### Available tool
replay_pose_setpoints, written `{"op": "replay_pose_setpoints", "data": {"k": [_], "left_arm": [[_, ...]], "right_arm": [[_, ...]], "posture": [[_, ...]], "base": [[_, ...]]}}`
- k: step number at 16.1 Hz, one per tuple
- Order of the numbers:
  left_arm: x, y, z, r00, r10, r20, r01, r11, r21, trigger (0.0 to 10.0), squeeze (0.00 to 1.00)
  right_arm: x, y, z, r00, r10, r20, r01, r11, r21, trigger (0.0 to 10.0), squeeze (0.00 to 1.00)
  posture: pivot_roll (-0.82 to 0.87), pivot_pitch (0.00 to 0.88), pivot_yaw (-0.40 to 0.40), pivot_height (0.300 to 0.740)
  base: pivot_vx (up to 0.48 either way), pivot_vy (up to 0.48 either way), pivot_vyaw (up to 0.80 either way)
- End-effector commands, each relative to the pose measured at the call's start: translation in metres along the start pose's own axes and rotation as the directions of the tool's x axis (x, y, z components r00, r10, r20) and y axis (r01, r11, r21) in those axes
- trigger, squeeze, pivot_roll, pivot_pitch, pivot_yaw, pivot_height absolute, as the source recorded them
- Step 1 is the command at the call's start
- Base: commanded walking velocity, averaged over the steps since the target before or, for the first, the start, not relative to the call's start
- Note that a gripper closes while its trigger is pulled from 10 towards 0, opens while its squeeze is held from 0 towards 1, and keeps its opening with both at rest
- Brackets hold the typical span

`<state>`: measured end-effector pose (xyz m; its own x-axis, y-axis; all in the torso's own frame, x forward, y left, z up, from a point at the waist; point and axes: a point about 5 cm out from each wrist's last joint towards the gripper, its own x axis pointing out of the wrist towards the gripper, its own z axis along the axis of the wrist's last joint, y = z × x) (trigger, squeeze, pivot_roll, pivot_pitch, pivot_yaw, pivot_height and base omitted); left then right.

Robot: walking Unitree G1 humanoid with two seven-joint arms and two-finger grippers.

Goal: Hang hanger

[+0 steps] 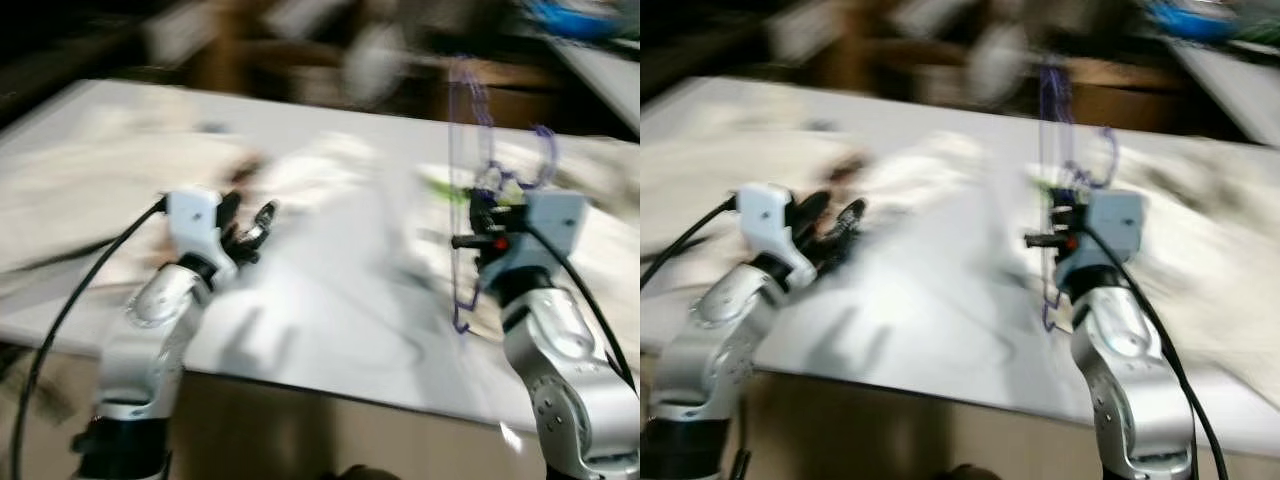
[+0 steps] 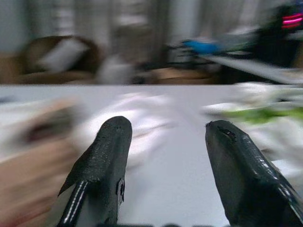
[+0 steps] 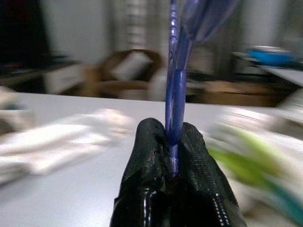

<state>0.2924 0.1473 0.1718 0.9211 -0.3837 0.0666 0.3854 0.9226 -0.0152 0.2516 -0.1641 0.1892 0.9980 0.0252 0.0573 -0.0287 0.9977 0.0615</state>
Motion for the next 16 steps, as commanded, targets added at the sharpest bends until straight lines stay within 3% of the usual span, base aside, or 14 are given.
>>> {"op": "replay_pose_setpoints", "data": {"k": [1,4,7,9,12,15,16], "left_arm": [[-0.001,0.003,-0.004,1.0,0.021,-0.015,-0.021,1.0,0.011,10.0,0.0],[0.004,-0.003,-0.004,1.0,0.009,-0.004,-0.009,1.0,0.005,10.0,0.0],[0.007,-0.005,-0.003,1.0,0.01,0.013,-0.01,1.0,0.001,10.0,0.0],[0.007,-0.002,-0.002,0.998,0.057,0.041,-0.055,0.997,-0.056,10.0,0.0],[0.004,-0.001,-0.004,0.998,0.055,0.041,-0.053,0.998,-0.044,10.0,0.0],[0.002,0.002,-0.007,0.997,0.069,0.028,-0.068,0.997,-0.041,10.0,0.0],[0.002,0.003,-0.007,0.997,0.069,0.029,-0.068,0.997,-0.041,10.0,0.0]], "right_arm": [[-0.002,0.001,0.001,1.0,0.017,-0.005,-0.017,1.0,0.005,10.0,0.0],[-0.006,-0.003,0.003,1.0,-0.016,0.022,0.016,1.0,0.006,10.0,0.0],[-0.008,0.001,0.004,0.999,0.028,0.018,-0.028,1.0,0.0,10.0,0.0],[-0.01,0.002,-0.007,0.995,0.075,-0.062,-0.077,0.997,-0.031,10.0,0.0],[-0.011,-0.005,-0.021,0.987,0.066,-0.147,-0.073,0.996,-0.046,10.0,0.0],[-0.005,-0.014,-0.026,0.976,0.083,-0.203,-0.128,0.968,-0.218,10.0,0.0],[-0.005,-0.016,-0.025,0.975,0.086,-0.204,-0.13,0.969,-0.211,10.0,0.0]], "posture": [[-0.13,0.0,0.017,0.74],[-0.15,0.0,0.027,0.74],[-0.16,0.0,0.031,0.74],[-0.16,0.0,0.025,0.74],[-0.15,0.0,0.012,0.74],[-0.15,0.0,0.01,0.74],[-0.15,0.0,0.008,0.74]], "base": [[0.0,-0.48,-0.8],[0.0,-0.48,-0.8],[0.0,-0.3,-0.72],[0.0,0.0,0.0],[0.0,0.0,0.0],[0.0,0.0,0.0],[0.255,0.0,0.0]]}}
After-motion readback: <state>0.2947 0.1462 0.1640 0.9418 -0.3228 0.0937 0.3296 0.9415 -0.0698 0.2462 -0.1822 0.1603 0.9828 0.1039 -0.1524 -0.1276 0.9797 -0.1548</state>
